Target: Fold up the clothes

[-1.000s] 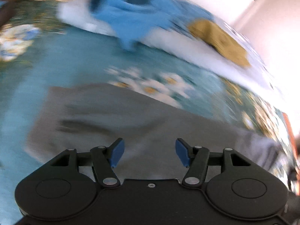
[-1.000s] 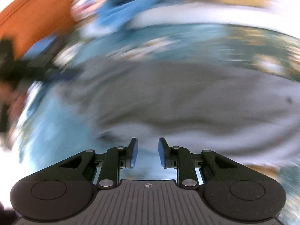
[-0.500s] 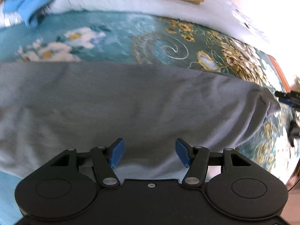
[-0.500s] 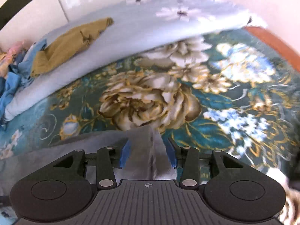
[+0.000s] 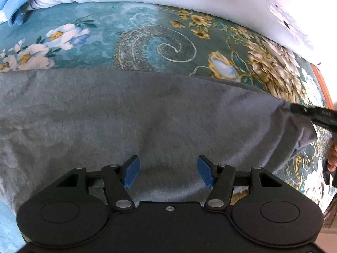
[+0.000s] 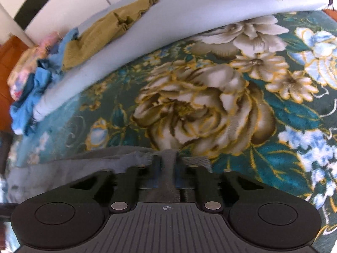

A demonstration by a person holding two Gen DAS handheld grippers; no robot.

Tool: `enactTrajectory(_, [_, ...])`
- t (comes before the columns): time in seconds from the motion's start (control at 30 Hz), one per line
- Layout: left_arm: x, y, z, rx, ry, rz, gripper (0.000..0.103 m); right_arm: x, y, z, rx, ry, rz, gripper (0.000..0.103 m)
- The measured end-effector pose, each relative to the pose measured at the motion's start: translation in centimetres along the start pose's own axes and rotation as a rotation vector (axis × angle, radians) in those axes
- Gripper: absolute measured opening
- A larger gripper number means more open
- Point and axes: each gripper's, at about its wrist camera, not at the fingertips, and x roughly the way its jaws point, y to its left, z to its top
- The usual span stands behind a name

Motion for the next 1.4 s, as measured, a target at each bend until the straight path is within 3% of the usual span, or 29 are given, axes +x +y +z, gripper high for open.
enactTrajectory(0.13, [0.1, -0.1, 0.4, -0.002, 0.001, 0.008, 0.059, -1.0, 0.0, 0.8, 0.004, -0.054, -0.045, 0.008])
enactTrajectory(0.43, [0.3, 0.0, 0.1, -0.005, 0.018, 0.026, 0.059, 2.1, -1.1, 0.8, 0.025, 0.013, -0.107, 0.010])
enactTrajectory(0.57, [0.4, -0.2, 0.1, -0.008, 0.021, 0.027, 0.059, 0.4, -1.1, 1.3, 0.021, -0.020, -0.103, 0.028])
enactTrajectory(0.67, [0.4, -0.7, 0.2, -0.005, 0.018, 0.016, 0.059, -2.1, -1.8, 1.0, 0.052, -0.070, -0.110, 0.031])
enactTrajectory(0.9, [0.9, -2.1, 0.2, 0.017, 0.021, -0.001, 0.061, -3.2, -5.5, -2.9, 0.189, 0.042, -0.087, 0.031])
enactTrajectory(1.07, [0.9, -2.6, -0.2, 0.043, 0.036, -0.001, 0.062, -2.4, -5.1, -4.0, 0.213, 0.061, -0.023, 0.033])
enactTrajectory(1.13, [0.8, -2.6, -0.2, 0.043, 0.037, 0.002, 0.062, -2.4, -4.5, -4.1, 0.197, 0.052, 0.006, 0.031])
enactTrajectory(1.2, [0.8, -2.5, -0.3, 0.039, 0.036, 0.005, 0.062, -2.5, -3.9, -4.2, 0.180, 0.043, 0.034, 0.009])
enactTrajectory(1.4, [0.8, -2.7, -0.5, 0.041, 0.036, -0.001, 0.062, -5.5, -2.5, -3.3, 0.106, -0.090, 0.041, 0.006])
